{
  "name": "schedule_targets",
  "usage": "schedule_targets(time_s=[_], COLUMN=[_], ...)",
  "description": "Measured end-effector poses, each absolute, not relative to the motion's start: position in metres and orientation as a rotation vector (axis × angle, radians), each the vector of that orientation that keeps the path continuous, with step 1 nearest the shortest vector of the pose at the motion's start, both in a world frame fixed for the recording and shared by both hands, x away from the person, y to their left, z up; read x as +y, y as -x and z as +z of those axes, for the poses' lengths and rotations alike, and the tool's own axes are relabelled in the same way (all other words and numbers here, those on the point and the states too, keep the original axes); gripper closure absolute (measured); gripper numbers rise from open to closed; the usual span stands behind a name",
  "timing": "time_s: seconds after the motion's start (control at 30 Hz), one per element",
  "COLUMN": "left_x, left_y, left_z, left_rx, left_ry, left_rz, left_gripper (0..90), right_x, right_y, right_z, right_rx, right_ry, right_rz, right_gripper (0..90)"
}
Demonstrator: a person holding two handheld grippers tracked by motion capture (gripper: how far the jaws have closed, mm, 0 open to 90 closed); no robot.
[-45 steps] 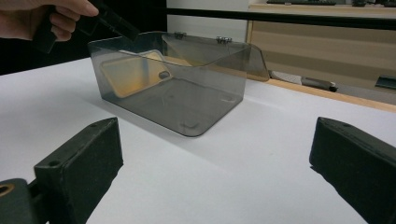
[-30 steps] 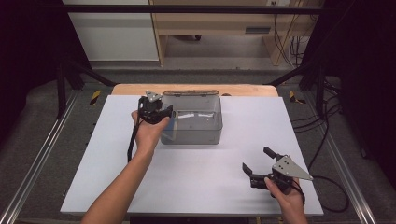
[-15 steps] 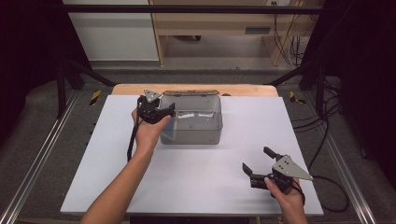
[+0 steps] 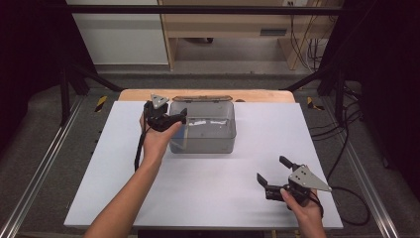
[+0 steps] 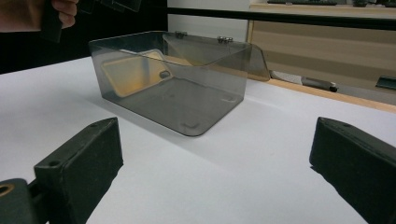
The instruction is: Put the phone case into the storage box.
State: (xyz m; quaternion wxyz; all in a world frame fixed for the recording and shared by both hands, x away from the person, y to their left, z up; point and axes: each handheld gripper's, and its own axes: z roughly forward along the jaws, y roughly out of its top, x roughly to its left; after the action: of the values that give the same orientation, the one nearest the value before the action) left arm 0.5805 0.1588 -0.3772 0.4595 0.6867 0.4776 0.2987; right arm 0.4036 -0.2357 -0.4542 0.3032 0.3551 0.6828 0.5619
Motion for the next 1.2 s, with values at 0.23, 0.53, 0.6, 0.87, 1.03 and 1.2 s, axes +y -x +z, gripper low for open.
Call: schedule_targets(time_s=[0.23, 0.53, 0.6, 0.87, 1.03, 1.2], left_x=[0.159, 0.16, 0.16, 0.161, 0.162, 0.162], left_y=[-0.579, -0.576, -0.575, -0.572, -0.57, -0.568], left_z=[-0.375, -0.371, -0.371, -0.368, -0.366, -0.364], left_rx=[1.154, 1.126, 1.119, 1.092, 1.076, 1.059], left_ry=[-1.662, -1.624, -1.615, -1.6, -1.591, -1.582], left_rz=[0.734, 0.729, 0.729, 0.72, 0.718, 0.716], left_gripper=[12.4, 7.5, 6.8, 5.3, 4.9, 4.6], right_x=[-0.236, -0.236, -0.236, -0.235, -0.235, -0.235], right_y=[-0.404, -0.403, -0.403, -0.404, -0.403, -0.403], right_z=[-0.454, -0.454, -0.454, -0.454, -0.454, -0.454], right_rx=[1.81, 1.81, 1.81, 1.811, 1.812, 1.812], right_ry=[-0.941, -0.941, -0.941, -0.939, -0.939, -0.939], right_rz=[1.489, 1.488, 1.488, 1.487, 1.486, 1.485], right_gripper=[2.8, 2.8, 2.7, 2.7, 2.7, 2.7])
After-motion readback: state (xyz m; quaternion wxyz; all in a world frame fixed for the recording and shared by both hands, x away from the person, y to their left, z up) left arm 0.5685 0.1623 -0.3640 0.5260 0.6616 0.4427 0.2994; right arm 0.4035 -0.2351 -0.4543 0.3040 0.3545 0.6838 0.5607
